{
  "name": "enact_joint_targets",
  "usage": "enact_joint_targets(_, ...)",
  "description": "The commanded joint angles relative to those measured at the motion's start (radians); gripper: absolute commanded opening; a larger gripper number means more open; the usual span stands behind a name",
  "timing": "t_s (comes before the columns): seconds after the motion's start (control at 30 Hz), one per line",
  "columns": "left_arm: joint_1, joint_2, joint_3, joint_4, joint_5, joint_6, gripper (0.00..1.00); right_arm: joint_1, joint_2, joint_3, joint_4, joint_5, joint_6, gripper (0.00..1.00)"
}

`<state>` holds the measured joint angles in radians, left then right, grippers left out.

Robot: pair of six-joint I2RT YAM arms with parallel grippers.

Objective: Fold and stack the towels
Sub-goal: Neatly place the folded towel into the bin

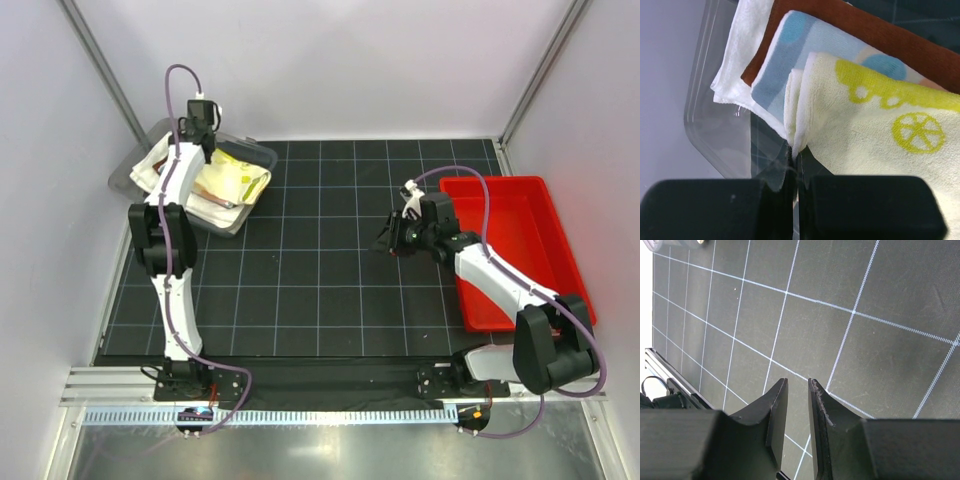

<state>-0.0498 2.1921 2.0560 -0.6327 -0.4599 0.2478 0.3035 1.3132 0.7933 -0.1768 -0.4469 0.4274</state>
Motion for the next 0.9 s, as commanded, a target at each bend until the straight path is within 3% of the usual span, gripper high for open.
enact_joint_targets(0.0, 0.028, 0.014, 0.069, 0.064, 0.026, 0.005, 0.0, -0.003, 0.006, 0.05, 0.002, 0.01, -0.022, 0.31)
enact_joint_targets(0.63, 0.156, 0.155, 0.225, 0.088, 0.142, -0.044, 0.02, -0.004, 0.087, 0.086, 0.003, 0.031, -0.049, 0.31)
enact_joint_targets(0.67, 0.159, 0.167, 0.236, 0.088, 0.138, -0.048, 0.09, -0.004, 0.092, 0.087, 0.007, 0.034, -0.052, 0.3)
enact_joint_targets(0.7, 0.16, 0.176, 0.246, 0.085, 0.139, -0.05, 0.33, -0.006, 0.093, 0.087, 0.007, 0.036, -0.05, 0.31)
enact_joint_targets(0.8, 0.16, 0.189, 0.274, 0.065, 0.109, -0.079, 0.66, -0.006, 0.103, 0.089, 0.011, 0.037, -0.049, 0.31)
enact_joint_targets(0.87, 0.159, 0.147, 0.253, 0.054, 0.159, -0.116, 0.67, -0.006, 0.106, 0.093, 0.005, 0.034, -0.049, 0.31)
